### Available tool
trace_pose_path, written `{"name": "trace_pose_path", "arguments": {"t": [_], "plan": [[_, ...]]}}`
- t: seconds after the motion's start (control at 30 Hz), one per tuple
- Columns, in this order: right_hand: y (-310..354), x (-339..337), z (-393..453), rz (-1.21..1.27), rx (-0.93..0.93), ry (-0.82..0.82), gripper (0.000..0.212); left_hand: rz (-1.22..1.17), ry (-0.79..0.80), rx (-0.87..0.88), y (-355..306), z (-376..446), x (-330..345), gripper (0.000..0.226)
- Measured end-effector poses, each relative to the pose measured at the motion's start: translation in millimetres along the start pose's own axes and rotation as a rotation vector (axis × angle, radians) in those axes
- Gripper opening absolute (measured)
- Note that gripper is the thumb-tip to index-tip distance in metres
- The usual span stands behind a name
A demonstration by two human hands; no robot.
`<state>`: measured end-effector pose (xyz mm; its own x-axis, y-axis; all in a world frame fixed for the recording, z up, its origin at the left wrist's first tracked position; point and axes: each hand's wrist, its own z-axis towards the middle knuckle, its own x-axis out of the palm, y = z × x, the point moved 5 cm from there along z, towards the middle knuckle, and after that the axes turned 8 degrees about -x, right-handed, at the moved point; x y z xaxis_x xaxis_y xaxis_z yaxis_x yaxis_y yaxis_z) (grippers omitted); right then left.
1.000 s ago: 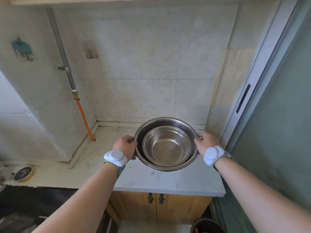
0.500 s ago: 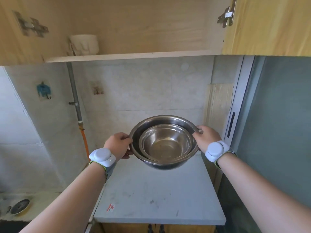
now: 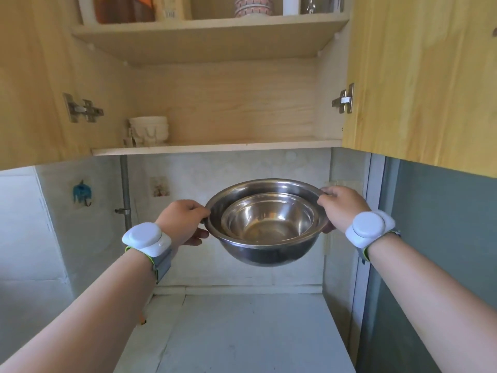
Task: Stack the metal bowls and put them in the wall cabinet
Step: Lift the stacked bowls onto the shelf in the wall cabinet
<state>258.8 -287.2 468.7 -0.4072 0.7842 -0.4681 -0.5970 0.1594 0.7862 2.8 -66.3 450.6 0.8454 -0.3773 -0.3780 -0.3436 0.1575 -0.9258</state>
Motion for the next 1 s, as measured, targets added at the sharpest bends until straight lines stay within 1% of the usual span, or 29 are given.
{"name": "trace_pose_path", "arguments": {"t": [0.1, 0.17, 0.33, 0.57, 0.67, 0.73, 0.87, 1.0], "plan": [[23, -11, -2, 0.003, -0.036, -0.008, 0.016, 0.000, 0.008, 0.027, -22, -4, -12, 0.019], [35, -18, -3, 0.001, -0.047, -0.013, 0.022, 0.001, -0.001, 0.042, -34, -7, -19, 0.019], [60, -31, 2, 0.018, -0.061, -0.030, 0.021, 0.009, -0.009, 0.060, -64, -14, -36, 0.017], [86, -44, 20, 0.107, -0.108, -0.043, 0.021, -0.086, -0.012, 0.103, -100, -21, -56, 0.017], [95, -49, 28, 0.153, -0.135, -0.068, 0.023, -0.142, 0.008, 0.111, -115, -18, -62, 0.015], [102, -52, 37, 0.185, -0.163, -0.091, 0.023, -0.158, 0.032, 0.118, -127, -15, -64, 0.018], [115, -55, 55, 0.224, -0.198, -0.145, 0.011, -0.254, 0.046, 0.155, -142, -2, -66, 0.017], [123, -52, 77, 0.267, -0.207, -0.176, 0.010, -0.378, 0.052, 0.178, -152, 18, -62, 0.014]]}}
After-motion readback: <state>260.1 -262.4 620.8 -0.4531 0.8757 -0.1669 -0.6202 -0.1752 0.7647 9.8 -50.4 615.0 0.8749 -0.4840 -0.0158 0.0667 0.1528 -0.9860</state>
